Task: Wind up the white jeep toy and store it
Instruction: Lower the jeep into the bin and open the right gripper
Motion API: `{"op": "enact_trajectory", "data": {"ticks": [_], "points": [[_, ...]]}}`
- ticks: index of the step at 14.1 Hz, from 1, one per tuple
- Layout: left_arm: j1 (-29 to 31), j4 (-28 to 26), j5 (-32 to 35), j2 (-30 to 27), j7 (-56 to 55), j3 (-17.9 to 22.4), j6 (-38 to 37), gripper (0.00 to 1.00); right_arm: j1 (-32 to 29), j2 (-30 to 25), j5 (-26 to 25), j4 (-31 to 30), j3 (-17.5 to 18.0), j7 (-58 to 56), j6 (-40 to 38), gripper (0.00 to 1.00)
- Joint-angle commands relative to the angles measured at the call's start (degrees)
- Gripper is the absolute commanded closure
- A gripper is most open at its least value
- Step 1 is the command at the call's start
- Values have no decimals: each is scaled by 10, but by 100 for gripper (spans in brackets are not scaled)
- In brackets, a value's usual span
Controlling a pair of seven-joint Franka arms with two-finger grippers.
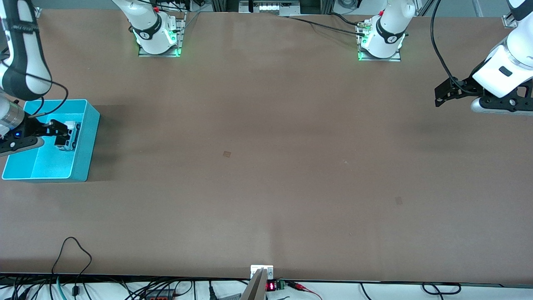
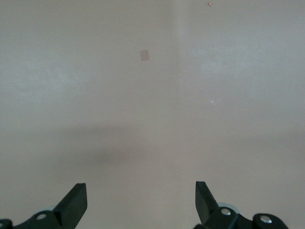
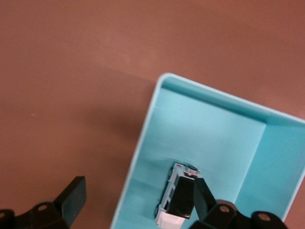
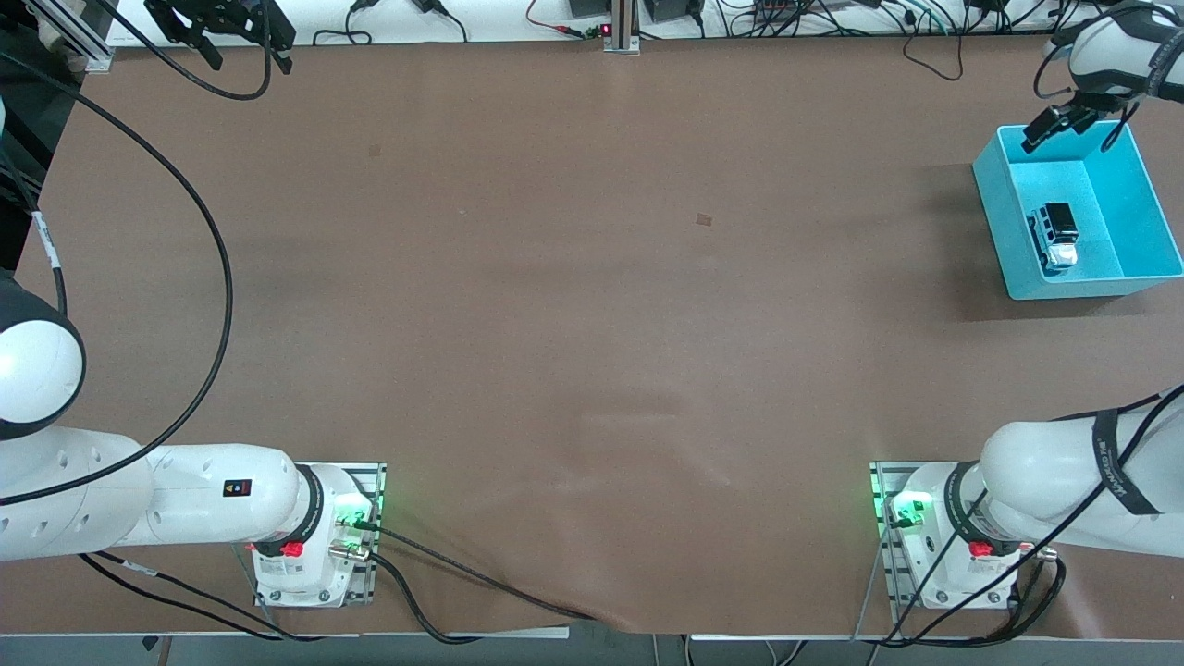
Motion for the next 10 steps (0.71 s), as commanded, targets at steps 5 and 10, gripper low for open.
{"op": "enact_trajectory", "data": {"ticks": [5,10], "points": [[-2,13,1,1,12,-2,-15,0,89,-58,16,11,0,125,-82,0],[-1,13,1,1,12,-1,-14,0,134,-80,16,89,-1,198,-197,0]]}}
